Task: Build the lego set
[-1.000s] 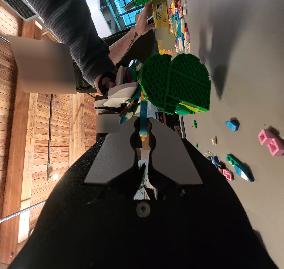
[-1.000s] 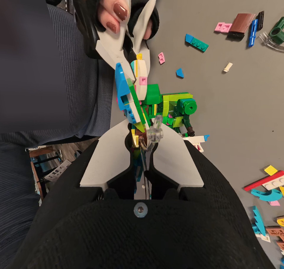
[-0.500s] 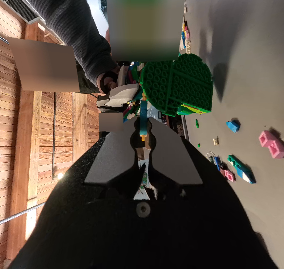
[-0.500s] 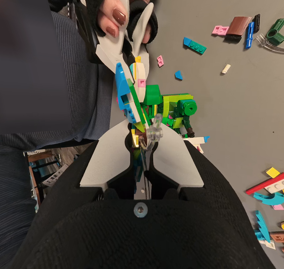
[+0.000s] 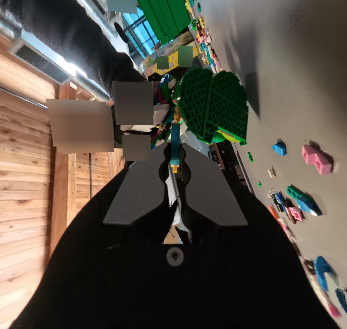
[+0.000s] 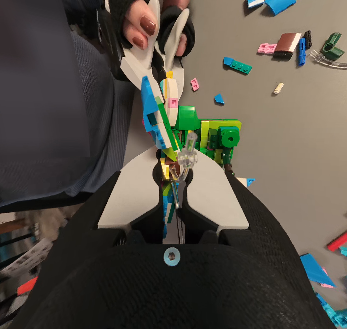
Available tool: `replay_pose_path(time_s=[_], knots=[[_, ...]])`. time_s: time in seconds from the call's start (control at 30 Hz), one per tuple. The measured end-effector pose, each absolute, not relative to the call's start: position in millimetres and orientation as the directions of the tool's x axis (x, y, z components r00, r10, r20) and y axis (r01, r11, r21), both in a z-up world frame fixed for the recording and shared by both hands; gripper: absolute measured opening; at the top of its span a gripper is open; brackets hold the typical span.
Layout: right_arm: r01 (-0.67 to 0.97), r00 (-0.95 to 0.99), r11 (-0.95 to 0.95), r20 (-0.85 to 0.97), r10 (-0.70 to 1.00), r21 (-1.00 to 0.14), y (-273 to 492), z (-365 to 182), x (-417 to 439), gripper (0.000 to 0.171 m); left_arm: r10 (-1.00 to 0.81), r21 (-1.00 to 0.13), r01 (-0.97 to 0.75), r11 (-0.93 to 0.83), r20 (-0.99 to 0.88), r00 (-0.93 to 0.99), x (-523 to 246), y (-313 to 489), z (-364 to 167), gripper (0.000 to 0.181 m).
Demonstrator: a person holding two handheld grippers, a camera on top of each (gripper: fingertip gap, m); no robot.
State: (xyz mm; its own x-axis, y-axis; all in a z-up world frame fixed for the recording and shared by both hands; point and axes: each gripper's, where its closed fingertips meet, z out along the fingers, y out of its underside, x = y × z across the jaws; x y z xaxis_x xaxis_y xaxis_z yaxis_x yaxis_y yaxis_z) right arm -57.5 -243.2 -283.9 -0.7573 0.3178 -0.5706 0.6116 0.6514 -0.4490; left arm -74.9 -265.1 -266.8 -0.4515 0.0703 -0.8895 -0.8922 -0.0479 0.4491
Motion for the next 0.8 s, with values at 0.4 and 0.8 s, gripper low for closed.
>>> replay_pose_path(time_s=[0.4, 0.8], knots=[[0.603, -0.790, 0.611, -0.488, 0.371, -0.513, -243, -292, -52, 0.018, 0.133, 0.527, -0.845, 0.089, -0.847, -0.515, -70, -262, -274, 0.008], [0.647, -0.757, 0.612, -0.483, 0.441, -0.455, -247, -298, -54, 0.018, 0.113, 0.467, -0.877, 0.113, -0.883, -0.456, -72, -261, -284, 0.007]])
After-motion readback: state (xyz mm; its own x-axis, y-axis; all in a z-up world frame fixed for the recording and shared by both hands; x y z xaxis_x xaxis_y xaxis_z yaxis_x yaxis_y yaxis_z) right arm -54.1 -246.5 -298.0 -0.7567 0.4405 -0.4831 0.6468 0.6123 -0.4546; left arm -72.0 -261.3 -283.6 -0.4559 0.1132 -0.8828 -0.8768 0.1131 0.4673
